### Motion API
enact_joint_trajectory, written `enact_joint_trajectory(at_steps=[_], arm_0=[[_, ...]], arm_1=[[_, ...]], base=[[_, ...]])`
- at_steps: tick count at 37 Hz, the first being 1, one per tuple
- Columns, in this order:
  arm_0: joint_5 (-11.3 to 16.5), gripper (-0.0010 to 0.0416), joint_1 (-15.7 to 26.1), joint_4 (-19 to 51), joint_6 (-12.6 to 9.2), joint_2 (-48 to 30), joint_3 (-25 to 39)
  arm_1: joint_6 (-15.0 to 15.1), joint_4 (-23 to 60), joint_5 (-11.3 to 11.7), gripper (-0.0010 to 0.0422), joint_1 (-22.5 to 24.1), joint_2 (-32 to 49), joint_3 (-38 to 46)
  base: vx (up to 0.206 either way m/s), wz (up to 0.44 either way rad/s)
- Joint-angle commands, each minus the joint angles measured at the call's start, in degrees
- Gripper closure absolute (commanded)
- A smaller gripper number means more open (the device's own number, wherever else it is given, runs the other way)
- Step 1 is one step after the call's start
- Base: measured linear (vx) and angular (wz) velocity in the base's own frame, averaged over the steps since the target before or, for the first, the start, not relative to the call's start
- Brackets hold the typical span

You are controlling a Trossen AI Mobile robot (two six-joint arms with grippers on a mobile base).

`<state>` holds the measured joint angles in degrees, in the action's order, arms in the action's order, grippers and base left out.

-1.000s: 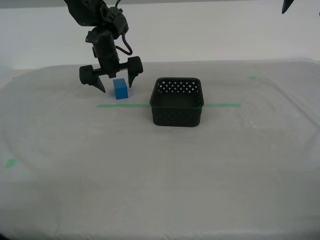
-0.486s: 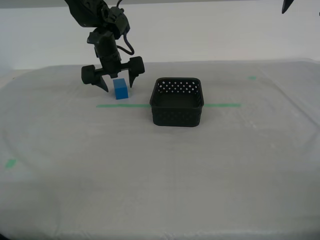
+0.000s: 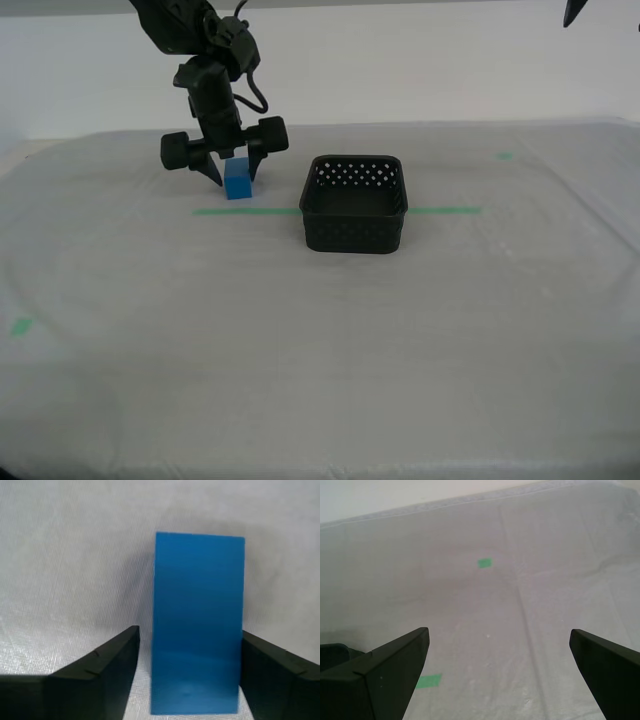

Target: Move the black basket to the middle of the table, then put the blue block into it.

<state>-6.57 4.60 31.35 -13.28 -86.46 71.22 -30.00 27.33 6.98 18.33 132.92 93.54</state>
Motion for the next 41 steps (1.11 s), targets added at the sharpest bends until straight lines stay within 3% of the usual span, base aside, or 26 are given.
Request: enact_joint_trajectory(at_steps=[1, 19, 41], arm_0=[[-0.2, 0.0012, 0.0, 0.0, 0.0, 0.0, 0.1], [-0.2, 0.0012, 0.0, 0.0, 0.0, 0.0, 0.1], [-0.2, 0.0012, 0.0, 0.0, 0.0, 0.0, 0.1]], arm_1=[[-0.2, 0.9, 1.5, 0.0217, 0.0, 0.0, 0.0], [-0.4, 0.7, 1.9, 0.0418, 0.1, 0.0, 0.0], [1.5, 5.1, 1.9, 0.0413, 2.3, -2.5, 0.3]], base=[[0.0, 0.0], [0.0, 0.0], [0.0, 0.0]])
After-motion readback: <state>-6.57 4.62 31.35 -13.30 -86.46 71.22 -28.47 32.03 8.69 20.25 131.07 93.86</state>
